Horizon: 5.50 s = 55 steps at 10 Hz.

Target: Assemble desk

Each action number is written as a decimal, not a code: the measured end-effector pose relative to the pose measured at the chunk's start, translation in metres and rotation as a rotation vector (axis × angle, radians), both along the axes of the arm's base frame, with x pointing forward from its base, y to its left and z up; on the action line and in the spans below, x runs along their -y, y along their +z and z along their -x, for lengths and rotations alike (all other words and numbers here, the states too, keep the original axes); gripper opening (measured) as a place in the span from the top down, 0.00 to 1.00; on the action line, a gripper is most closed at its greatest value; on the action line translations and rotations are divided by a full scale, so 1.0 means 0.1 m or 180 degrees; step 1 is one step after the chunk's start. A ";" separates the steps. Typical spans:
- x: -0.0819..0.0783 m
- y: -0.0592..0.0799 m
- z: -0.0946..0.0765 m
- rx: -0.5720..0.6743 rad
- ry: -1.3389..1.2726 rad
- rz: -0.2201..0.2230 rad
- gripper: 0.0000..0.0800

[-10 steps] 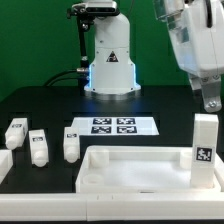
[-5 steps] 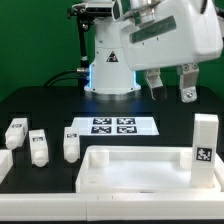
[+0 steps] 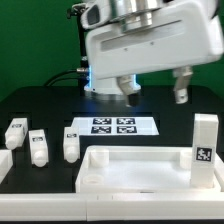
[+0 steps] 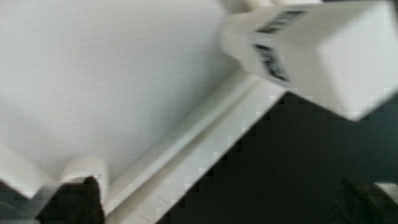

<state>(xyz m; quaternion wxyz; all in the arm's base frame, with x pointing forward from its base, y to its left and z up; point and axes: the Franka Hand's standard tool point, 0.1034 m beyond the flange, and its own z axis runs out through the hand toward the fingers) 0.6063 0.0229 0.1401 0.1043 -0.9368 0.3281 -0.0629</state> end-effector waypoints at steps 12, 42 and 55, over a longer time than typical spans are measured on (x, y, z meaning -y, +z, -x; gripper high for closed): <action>0.90 -0.50 0.67 -0.0082 0.1737 0.0466 0.19; 1.23 -1.29 1.58 -0.0647 0.2457 0.0622 0.51; 0.90 -0.90 1.76 -0.0158 0.4695 0.1123 0.64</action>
Offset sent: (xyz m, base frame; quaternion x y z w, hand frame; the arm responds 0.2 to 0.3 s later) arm 0.0000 0.0000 0.0000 0.0000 0.0000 -0.1938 0.9810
